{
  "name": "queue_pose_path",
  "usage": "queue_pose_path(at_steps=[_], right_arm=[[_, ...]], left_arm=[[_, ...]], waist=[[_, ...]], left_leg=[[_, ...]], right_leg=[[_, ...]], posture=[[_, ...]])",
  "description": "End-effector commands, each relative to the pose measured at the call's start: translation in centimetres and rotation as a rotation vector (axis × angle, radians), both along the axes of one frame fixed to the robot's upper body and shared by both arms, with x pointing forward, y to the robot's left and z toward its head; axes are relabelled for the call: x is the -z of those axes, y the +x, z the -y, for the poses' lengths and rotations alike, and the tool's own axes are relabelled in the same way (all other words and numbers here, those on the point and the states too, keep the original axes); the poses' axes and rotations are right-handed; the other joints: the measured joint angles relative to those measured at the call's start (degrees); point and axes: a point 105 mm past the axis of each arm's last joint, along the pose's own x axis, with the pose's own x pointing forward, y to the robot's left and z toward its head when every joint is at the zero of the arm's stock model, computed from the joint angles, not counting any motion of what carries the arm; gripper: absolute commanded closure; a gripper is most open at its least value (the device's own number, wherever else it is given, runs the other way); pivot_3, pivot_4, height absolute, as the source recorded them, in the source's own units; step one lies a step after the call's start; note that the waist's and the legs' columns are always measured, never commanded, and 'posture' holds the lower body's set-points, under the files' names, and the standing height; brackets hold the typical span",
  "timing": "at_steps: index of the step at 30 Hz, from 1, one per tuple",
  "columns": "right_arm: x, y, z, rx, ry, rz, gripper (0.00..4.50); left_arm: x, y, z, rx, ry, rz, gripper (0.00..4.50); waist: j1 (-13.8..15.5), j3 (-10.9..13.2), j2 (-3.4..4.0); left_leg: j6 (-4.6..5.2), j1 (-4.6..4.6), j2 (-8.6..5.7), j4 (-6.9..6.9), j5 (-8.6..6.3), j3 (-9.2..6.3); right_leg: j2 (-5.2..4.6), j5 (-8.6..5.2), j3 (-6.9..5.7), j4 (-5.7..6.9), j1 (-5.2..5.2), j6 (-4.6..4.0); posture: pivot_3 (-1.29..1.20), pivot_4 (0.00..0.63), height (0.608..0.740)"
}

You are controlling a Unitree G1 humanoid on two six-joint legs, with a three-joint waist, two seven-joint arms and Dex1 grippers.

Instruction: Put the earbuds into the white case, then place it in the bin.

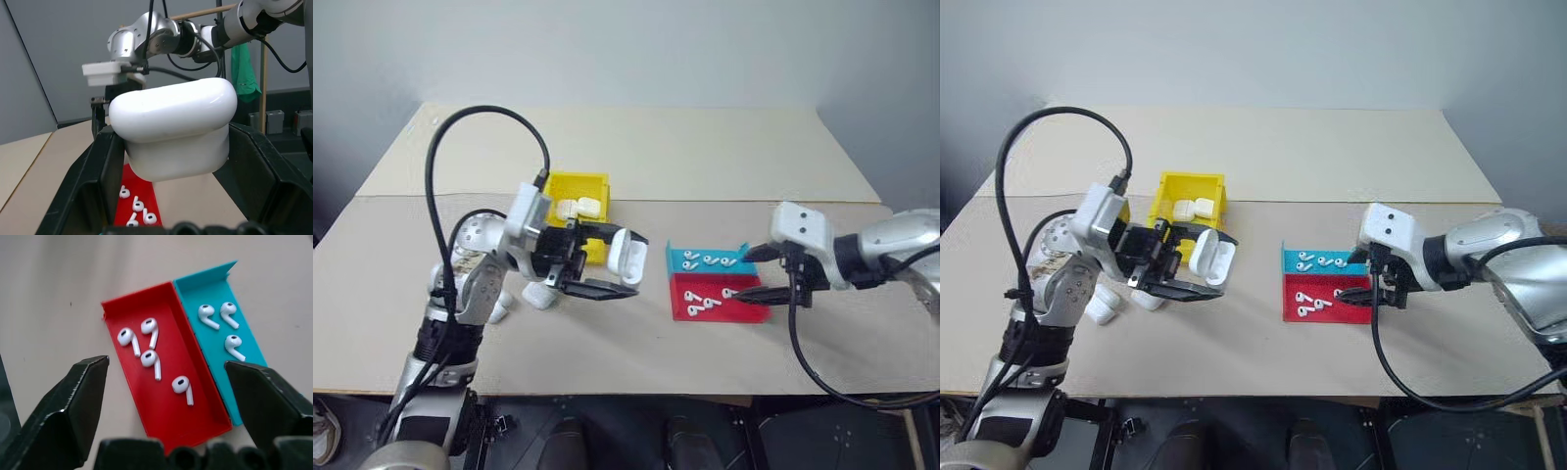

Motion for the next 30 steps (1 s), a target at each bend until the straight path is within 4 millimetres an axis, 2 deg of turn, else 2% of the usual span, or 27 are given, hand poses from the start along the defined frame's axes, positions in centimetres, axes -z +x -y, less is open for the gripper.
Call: queue_pose_path(at_steps=[1,2,11,17,30], right_arm=[[0.0,0.6,-0.1,-0.060,-0.072,0.001,1.62],[0.2,0.7,-0.1,-0.072,-0.088,-0.014,1.95],[3.2,3.4,0.5,-0.047,-0.281,0.002,1.95],[4.4,4.6,0.5,-0.026,-0.315,0.018,1.95],[5.4,4.6,-0.5,-0.058,-0.308,0.008,1.95]], left_arm=[[-1.0,-0.2,0.8,-0.009,-0.037,0.069,1.62],[-1.0,-0.2,1.0,-0.012,-0.040,0.071,1.62],[-0.5,-1.1,2.8,0.012,-0.061,0.061,1.62],[-0.4,-1.4,3.1,0.014,-0.067,0.058,1.62],[-0.6,-1.2,2.6,-0.002,-0.048,0.072,1.62]], waist=[[0.01,0.00,0.00],[0.02,0.00,0.01],[0.00,-0.02,0.06],[-0.05,-0.04,0.08],[-0.09,-0.05,0.10]], left_leg=[[0.00,0.00,0.00,0.00,0.00,0.01],[0.00,0.00,0.00,0.02,0.00,0.01],[0.00,-0.02,0.00,0.05,0.00,0.01],[-0.01,0.00,0.00,0.06,0.01,0.02],[-0.01,0.01,0.00,0.06,0.01,0.02]], right_leg=[[0.00,0.00,0.00,0.00,0.01,0.00],[-0.01,0.00,0.00,0.00,0.01,0.00],[0.00,0.00,0.00,0.03,-0.03,0.00],[0.00,0.00,0.00,0.04,-0.01,0.01],[0.00,0.00,-0.01,0.04,0.01,0.01]], posture=[[0.00,0.150,0.740],[0.00,0.150,0.740],[0.00,0.150,0.740],[0.00,0.150,0.740],[0.00,0.150,0.740]])
